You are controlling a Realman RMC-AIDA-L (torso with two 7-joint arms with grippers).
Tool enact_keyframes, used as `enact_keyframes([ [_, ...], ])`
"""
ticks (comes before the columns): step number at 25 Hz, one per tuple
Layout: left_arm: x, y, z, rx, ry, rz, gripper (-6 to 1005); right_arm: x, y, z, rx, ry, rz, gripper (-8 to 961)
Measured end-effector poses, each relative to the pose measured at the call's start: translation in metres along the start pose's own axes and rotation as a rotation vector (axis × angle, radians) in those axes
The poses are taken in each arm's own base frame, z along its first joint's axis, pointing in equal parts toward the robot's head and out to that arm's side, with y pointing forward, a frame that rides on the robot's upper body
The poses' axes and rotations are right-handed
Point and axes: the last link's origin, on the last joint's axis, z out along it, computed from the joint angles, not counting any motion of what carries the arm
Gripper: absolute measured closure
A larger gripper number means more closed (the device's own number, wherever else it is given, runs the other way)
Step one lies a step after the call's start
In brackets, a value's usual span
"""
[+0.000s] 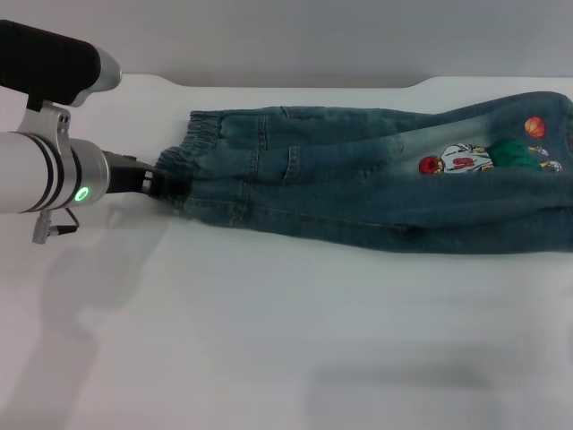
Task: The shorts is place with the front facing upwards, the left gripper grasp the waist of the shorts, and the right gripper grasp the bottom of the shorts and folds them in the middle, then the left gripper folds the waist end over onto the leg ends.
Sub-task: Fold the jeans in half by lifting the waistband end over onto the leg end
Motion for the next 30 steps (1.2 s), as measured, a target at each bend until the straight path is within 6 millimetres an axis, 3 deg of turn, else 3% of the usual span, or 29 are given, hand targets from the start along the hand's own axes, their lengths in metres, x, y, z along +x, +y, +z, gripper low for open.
enact_keyframes([
  [11, 0.002, 0.001, 0.007, -0.01, -0.038, 0.016, 174, 0.001, -0.001, 0.0, 0.008, 0.004, 0.001, 340],
  [22, 0.007, 0.013, 0.006, -0.067, -0.047, 0.019, 176, 0.002, -0.004, -0.001, 0.018, 0.01, -0.002, 797],
  [24, 0.007, 0.013, 0.006, -0.067, -0.047, 0.019, 177, 0.002, -0.004, 0.0, 0.017, 0.01, -0.003, 955],
  [30, 0.005, 0.013, 0.009, -0.081, -0.047, 0.018, 178, 0.001, -0.004, 0.0, 0.015, 0.009, -0.003, 955],
])
